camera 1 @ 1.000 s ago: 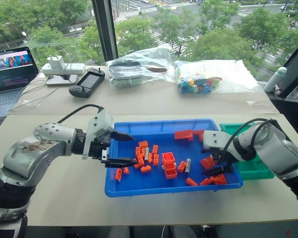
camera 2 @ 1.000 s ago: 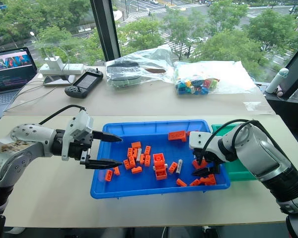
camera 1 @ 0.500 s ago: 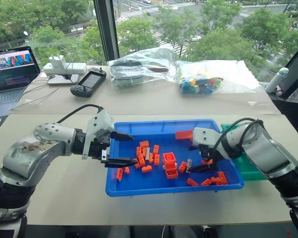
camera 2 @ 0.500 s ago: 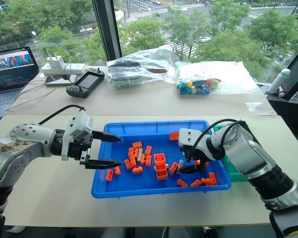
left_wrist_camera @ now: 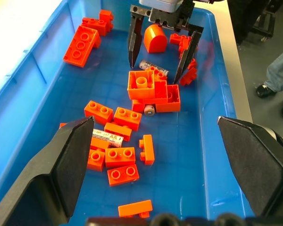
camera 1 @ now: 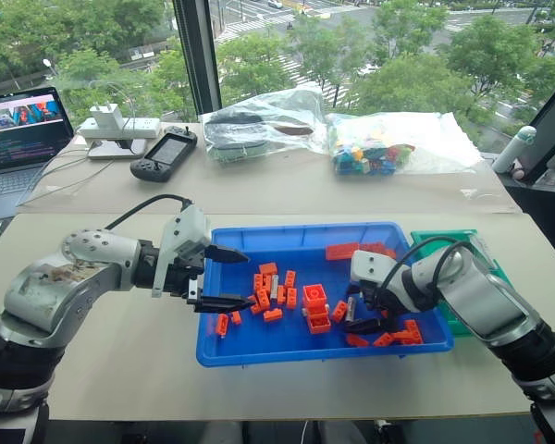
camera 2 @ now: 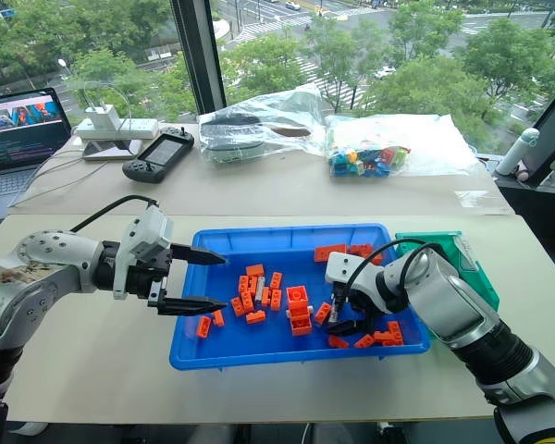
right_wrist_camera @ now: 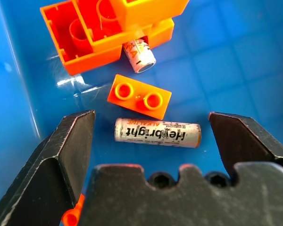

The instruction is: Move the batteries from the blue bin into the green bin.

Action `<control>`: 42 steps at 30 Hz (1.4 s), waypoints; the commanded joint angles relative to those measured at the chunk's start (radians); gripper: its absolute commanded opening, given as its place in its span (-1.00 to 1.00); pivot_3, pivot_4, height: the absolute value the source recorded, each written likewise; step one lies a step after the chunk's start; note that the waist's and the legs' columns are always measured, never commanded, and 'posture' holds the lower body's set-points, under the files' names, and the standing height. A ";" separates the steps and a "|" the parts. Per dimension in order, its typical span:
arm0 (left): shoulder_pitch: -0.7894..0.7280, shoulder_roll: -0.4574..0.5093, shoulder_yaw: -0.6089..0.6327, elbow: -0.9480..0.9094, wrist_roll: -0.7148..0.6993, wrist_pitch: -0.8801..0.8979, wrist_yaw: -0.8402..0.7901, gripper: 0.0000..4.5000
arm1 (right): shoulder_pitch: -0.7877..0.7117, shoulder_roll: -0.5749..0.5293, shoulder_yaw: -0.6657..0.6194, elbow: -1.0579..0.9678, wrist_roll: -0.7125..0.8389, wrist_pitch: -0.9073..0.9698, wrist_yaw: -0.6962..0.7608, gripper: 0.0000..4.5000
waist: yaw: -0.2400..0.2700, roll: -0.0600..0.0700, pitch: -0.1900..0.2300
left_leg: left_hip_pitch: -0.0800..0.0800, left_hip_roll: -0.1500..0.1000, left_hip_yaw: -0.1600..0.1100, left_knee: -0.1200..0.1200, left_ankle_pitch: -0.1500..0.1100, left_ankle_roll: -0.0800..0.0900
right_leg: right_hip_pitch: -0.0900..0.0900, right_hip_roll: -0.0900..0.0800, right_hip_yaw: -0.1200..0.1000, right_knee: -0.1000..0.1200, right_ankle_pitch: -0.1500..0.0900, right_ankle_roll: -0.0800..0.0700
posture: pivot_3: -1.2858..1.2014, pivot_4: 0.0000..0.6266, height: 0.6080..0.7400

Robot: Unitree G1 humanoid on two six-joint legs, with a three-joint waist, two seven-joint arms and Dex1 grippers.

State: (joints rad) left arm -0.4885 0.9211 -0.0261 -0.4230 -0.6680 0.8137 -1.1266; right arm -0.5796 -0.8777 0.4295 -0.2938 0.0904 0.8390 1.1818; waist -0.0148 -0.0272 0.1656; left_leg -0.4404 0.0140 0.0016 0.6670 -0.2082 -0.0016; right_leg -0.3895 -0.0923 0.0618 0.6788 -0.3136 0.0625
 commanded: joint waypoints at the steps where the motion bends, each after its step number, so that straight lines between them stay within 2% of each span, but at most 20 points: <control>1: -0.008 0.014 0.001 -0.011 0.009 -0.018 -0.009 1.00 | 0.012 -0.014 -0.006 -0.007 -0.007 0.001 -0.015 0.49 | 0.000 0.000 0.000 | 0.000 0.000 0.000 0.000 0.000 0.000 | 0.000 0.000 0.000 0.000 0.000 0.000 | 0.03 -0.52 0.77; 4: -0.011 0.013 -0.001 -0.008 0.010 -0.019 -0.011 1.00 | 0.005 -0.006 -0.021 0.002 -0.002 -0.002 -0.030 0.13 | 0.000 0.000 0.000 | 0.000 0.000 0.000 0.000 0.000 0.000 | 0.000 0.000 0.000 0.000 0.000 0.000 | 0.03 -0.52 0.77; 6: -0.013 0.011 -0.001 -0.007 0.008 -0.019 -0.014 1.00 | -0.005 -0.018 -0.030 -0.004 0.004 -0.007 -0.021 0.13 | 0.000 0.000 0.000 | 0.000 0.000 0.000 0.000 0.000 0.000 | 0.000 0.000 0.000 0.000 0.000 0.000 | 0.03 -0.52 0.77; 12: -0.025 -0.003 0.040 -0.009 -0.059 -0.011 -0.046 1.00 | -0.077 -0.100 -0.167 -0.036 0.102 0.031 0.042 0.13 | 0.000 0.000 0.000 | 0.000 0.000 0.000 0.000 0.000 0.000 | 0.000 0.000 0.000 0.000 0.000 0.000 | 0.03 -0.52 0.77; 18: -0.089 -0.081 0.078 0.028 -0.095 -0.048 -0.020 1.00 | -0.085 -0.257 -0.303 0.003 0.147 0.035 0.072 0.13 | 0.004 0.000 0.000 | 0.000 0.000 0.000 0.000 0.000 0.000 | 0.001 -0.001 -0.001 -0.001 0.000 0.000 | 0.03 -0.52 0.77; 25: -0.128 -0.149 0.066 0.031 -0.099 -0.078 -0.004 1.00 | 0.006 -0.466 -0.384 0.222 0.062 -0.109 0.073 0.13 | 0.002 0.000 0.000 | 0.000 0.000 0.000 0.000 0.000 0.000 | 0.000 -0.001 0.000 -0.001 0.000 0.000 | 0.03 -0.52 0.77; 29: -0.131 -0.161 0.062 0.024 -0.097 -0.074 0.008 1.00 | 0.029 -0.488 -0.383 0.317 0.040 -0.184 0.071 0.13 | -0.003 0.000 0.000 | 0.000 0.000 0.001 0.000 0.000 0.000 | 0.000 -0.001 0.000 -0.004 0.000 0.000 | 0.03 -0.52 0.77; 33: -0.128 -0.164 0.062 0.021 -0.092 -0.072 0.019 1.00 | 0.039 -0.441 -0.361 0.364 0.026 -0.237 0.068 0.13 | -0.011 0.001 0.000 | 0.000 0.001 0.001 0.000 0.000 0.000 | 0.000 0.000 0.001 -0.004 0.000 0.000 | 0.03 -0.52 0.77; 35: -0.125 -0.161 0.063 0.020 -0.090 -0.071 0.024 1.00 | 0.039 -0.414 -0.348 0.393 0.008 -0.258 0.053 0.57 | -0.011 0.001 0.000 | 0.000 0.001 0.001 0.000 0.000 0.000 | 0.000 0.000 0.001 -0.003 0.000 0.000 | 0.03 -0.52 0.77; 36: -0.124 -0.159 0.063 0.019 -0.089 -0.070 0.027 1.00 | 0.037 -0.409 -0.343 0.408 -0.007 -0.275 0.047 0.64 | -0.010 0.001 0.000 | 0.000 0.001 0.001 0.000 0.000 0.000 | 0.000 0.000 0.001 -0.004 0.000 0.000 | 0.03 -0.52 0.77; 38: -0.120 -0.155 0.064 0.017 -0.087 -0.069 0.030 1.00 | 0.025 -0.401 -0.343 0.425 -0.018 -0.289 0.043 0.98 | -0.008 0.001 0.000 | 0.000 0.000 0.001 0.000 0.000 0.000 | 0.000 -0.001 0.001 -0.004 0.000 0.000 | 0.03 -0.52 0.77; 42: -0.107 -0.143 0.068 0.016 -0.084 -0.069 0.031 1.00 | -0.031 -0.392 -0.351 0.388 -0.005 -0.267 0.061 0.98 | -0.003 0.003 0.001 | 0.000 0.000 0.001 0.000 0.000 0.000 | 0.000 -0.001 0.001 -0.004 0.000 0.000 | 0.03 -0.52 0.77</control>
State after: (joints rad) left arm -0.5945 0.7656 0.0215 -0.3799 -0.7482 0.7577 -1.0987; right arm -0.5724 -1.2606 0.1132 0.1311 0.0814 0.5708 1.2368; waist -0.0173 -0.0244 0.1663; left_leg -0.4404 0.0137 0.0032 0.6671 -0.2083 -0.0016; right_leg -0.3895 -0.0934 0.0627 0.6751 -0.3136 0.0624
